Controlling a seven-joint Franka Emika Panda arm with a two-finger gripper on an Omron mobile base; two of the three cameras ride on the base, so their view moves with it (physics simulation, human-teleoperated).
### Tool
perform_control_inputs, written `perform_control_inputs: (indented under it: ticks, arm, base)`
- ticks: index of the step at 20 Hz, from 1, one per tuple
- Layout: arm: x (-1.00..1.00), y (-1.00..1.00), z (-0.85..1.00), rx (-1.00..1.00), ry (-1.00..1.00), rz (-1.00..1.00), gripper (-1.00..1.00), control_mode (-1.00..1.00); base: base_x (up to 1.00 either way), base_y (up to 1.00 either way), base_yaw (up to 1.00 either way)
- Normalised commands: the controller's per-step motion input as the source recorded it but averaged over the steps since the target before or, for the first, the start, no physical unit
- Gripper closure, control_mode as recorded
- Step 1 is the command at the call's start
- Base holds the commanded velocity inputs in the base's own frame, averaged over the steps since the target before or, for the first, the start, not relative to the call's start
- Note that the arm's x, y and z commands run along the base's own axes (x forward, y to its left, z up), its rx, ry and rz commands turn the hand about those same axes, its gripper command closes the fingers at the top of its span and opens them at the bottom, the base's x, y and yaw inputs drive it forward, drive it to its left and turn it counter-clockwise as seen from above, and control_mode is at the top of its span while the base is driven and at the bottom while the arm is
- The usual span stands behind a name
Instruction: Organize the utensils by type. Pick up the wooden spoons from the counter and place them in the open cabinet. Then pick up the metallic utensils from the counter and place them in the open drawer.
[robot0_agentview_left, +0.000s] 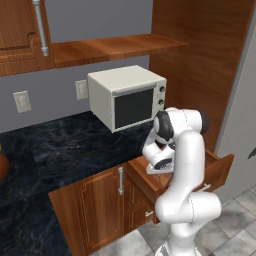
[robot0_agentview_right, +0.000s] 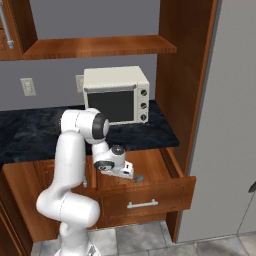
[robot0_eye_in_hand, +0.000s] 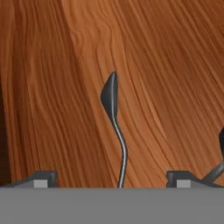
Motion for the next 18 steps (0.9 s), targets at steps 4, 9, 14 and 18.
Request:
perform_control_inputs:
  ticks: [4, 9, 14, 18]
  arm:
    - [-0.13, -0.01, 0.50, -0.01, 0.00, 0.06, -1.00, -1.00]
    - [-0.12, -0.01, 0.66, -0.02, 0.00, 0.07, -1.00, -1.00]
    - [-0.06, 0.00, 0.83, 0.00, 0.00, 0.05, -1.00, -1.00]
    - [-0.03, 0.00, 0.93, 0.00, 0.00, 0.01, -1.00, -1.00]
  base:
    - [0.00, 0.00, 0.00]
    - [0.00, 0.00, 0.00]
    - [0.00, 0.00, 0.00]
    - [0.00, 0.00, 0.00]
